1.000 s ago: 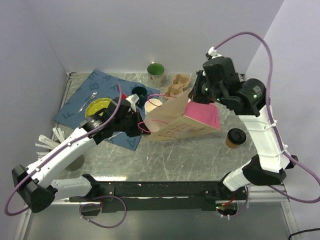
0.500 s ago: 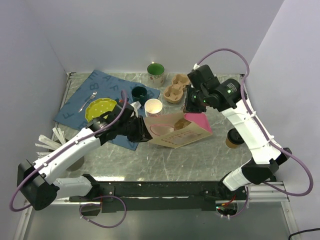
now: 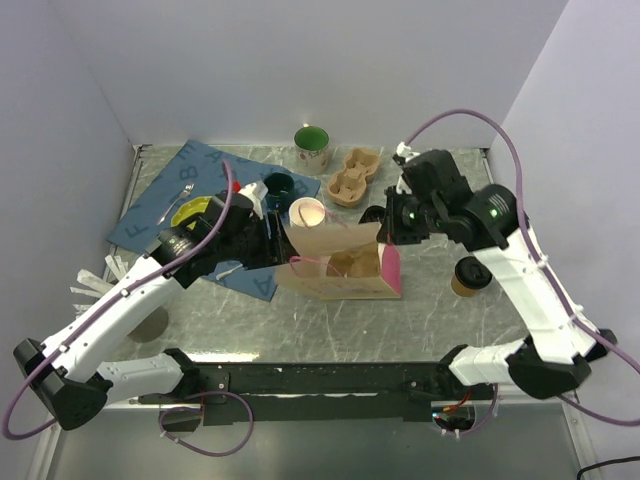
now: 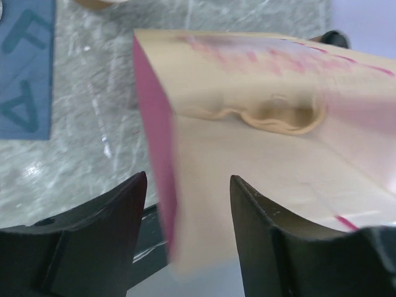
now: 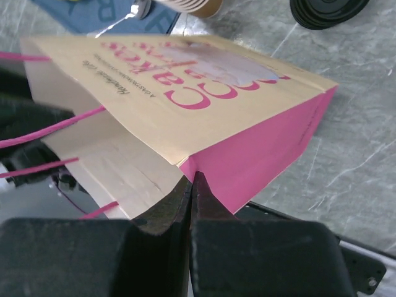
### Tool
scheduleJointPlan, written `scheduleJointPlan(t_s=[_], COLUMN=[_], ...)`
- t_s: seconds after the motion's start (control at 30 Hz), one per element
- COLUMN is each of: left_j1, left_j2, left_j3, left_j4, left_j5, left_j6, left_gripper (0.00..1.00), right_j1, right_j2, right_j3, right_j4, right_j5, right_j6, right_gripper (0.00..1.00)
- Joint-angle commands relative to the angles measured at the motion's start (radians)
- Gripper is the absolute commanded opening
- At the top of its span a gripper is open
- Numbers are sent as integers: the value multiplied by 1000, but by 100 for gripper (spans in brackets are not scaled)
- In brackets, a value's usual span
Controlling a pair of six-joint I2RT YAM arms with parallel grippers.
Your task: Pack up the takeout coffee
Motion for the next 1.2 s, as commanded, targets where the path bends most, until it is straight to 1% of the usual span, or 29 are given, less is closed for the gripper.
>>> scheduleJointPlan(t_s=[0.0,0.1,0.13,0.17,0.27,0.33,0.37,0.4,0.43,0.5,0.6,0.67,0.77,0.87,0.9,0.97,1.0,1.07,1.1,1.13,1.17], left_j1=[3,3,3,3,3,3,3,3,4,3,3,3,3,3,3,3,3,4,3,3,4], left_j2=[-45,-64,-65,-73,-111,-134,-163,-182,-203,-290,-392,-407,-374,-340,-335,-328,-324,-312,-306,-295,-291], left_j3=[20,94,114,129,152,137,116,100,85,28,-41,-58,-41,-16,-13,-9,-7,5,8,13,16], left_j4=[-41,-92,-103,-129,-135,-109,-89,-27,7,101,139,126,64,29,29,34,34,35,34,34,34], left_j5=[-52,-90,-92,-102,-81,-11,29,122,146,152,76,34,7,8,11,13,14,23,29,33,34], left_j6=[41,79,96,107,119,133,144,153,158,141,144,182,223,248,251,253,251,253,253,253,254], left_gripper=[63,66,68,70,71,72,73,74,74,76,82,84,84,85,85,85,85,85,85,85,85], right_j1=[-6,-6,-6,-4,-6,-4,-3,-3,-3,-4,-4,-4,-4,-4,-4,-3,-4,-1,-3,-3,-3], right_j2=[-82,-99,-108,-126,-165,-203,-249,-277,-301,-364,-413,-415,-383,-355,-348,-322,-309,-262,-245,-216,-211], right_j3=[-79,-121,-133,-147,-185,-245,-273,-331,-359,-415,-443,-439,-408,-393,-376,-344,-287,-221,-166,-141,-144], right_j4=[153,209,223,239,282,359,385,419,469,514,551,542,487,447,431,395,337,281,214,182,166], right_j5=[-65,-83,-90,-88,-97,-138,-166,-177,-182,-197,-189,-183,-166,-130,-114,-74,-59,-47,-38,-9,-17], right_j6=[-104,-168,-196,-204,-205,-230,-236,-265,-277,-321,-366,-378,-368,-299,-235,-173,-100,-50,-9,8,14], right_gripper=[0,0,0,0,0,0,0,0,0,0,0,0,0,0,0,0,0,0,0,0,0])
